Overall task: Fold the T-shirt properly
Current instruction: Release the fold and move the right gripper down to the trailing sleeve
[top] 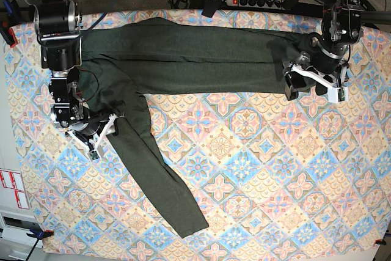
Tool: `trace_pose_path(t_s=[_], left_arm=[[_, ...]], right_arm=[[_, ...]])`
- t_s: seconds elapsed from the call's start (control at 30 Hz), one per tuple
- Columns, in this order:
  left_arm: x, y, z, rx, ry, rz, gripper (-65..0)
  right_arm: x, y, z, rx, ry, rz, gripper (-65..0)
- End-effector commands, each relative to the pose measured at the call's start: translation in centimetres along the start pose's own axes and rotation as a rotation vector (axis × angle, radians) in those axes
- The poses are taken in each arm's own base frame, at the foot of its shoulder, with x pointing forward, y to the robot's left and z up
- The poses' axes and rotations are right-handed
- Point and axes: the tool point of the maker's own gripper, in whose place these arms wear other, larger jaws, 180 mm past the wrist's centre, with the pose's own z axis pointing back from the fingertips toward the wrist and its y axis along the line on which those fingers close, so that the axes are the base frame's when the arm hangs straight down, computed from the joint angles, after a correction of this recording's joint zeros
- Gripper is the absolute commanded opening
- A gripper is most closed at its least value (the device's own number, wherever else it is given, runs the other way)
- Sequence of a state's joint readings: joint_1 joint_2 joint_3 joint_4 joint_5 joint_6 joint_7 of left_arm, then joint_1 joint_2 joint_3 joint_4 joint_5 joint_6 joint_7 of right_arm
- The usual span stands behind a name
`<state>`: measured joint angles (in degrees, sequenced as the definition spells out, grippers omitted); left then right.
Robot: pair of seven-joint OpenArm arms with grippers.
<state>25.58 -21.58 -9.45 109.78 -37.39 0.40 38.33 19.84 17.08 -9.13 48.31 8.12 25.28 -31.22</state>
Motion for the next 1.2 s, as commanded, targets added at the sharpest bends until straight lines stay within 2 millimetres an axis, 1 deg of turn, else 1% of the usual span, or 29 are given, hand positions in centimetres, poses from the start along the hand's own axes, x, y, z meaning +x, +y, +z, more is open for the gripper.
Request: trace_pose_path(t_s=[0.0,0.07,0.2,0.3,0.43,0.67,0.7,0.77,0.8,0.9,1.0,1.07,1.1,1.17], left_arm=[[1.1,-0.2,0.2,-0.008,-0.038,-0.014,-9.6],[1.1,-0.2,0.2,-0.008,-0.038,-0.014,-9.6],[0.6,-1.0,0.1,-0.029,-0.023,-0.018,-9.6],[0.1,-0.9,0.2,-0.026,-0.011,-0.017,-9.6],[0.0,-0.9,0.2,-0.025,-0.009,-0.017,-9.6],[0.0,-0.9,0.2,-0.025,-0.009,-0.017,-9.6],[0.0,-0.9,0.2,-0.025,-0.009,-0.017,-9.6],[0.0,-0.9,0.2,-0.025,-0.009,-0.017,-9.6],[0.0,-0.9,0.2,-0.025,-0.009,-0.017,-9.6],[0.0,-0.9,0.2,-0.025,-0.009,-0.017,-9.6],[0.0,-0.9,0.2,-0.025,-0.009,-0.017,-9.6],[0.0,-0.9,0.2,-0.025,-0.009,-0.017,-9.6],[0.0,-0.9,0.2,-0.025,-0.009,-0.017,-9.6],[0.0,-0.8,0.2,-0.024,-0.008,-0.016,-9.6]], right_arm=[[2.3,-1.0,0.5,-0.013,-0.057,0.005,-37.1],[1.8,-1.0,0.4,-0.012,-0.046,-0.001,-37.1],[0.8,-1.1,0.1,-0.009,-0.034,-0.02,-37.1],[0.2,-1.1,-0.2,-0.007,-0.038,-0.036,-37.1],[-0.7,-1.1,-0.5,-0.005,-0.03,-0.053,-37.1],[-1.0,-0.9,-0.5,0.002,-0.021,-0.047,-37.5],[-1.1,-0.6,-0.6,0.007,-0.015,-0.034,-37.5],[-1.8,0.6,-1.0,0.029,0.027,0.017,-38.1],[-2.1,1.1,-1.1,0.04,0.041,0.041,-39.5],[-2.3,2.5,-1.5,0.065,0.06,0.104,-47.6],[-1.4,3.1,-1.4,0.075,0.037,0.13,-57.4],[-1.0,4.0,-1.5,0.089,0.027,0.134,-63.4],[-0.7,4.1,-1.4,0.089,0.017,0.138,-65.0],[0.5,4.4,-1.1,0.091,-0.014,0.152,-64.8]])
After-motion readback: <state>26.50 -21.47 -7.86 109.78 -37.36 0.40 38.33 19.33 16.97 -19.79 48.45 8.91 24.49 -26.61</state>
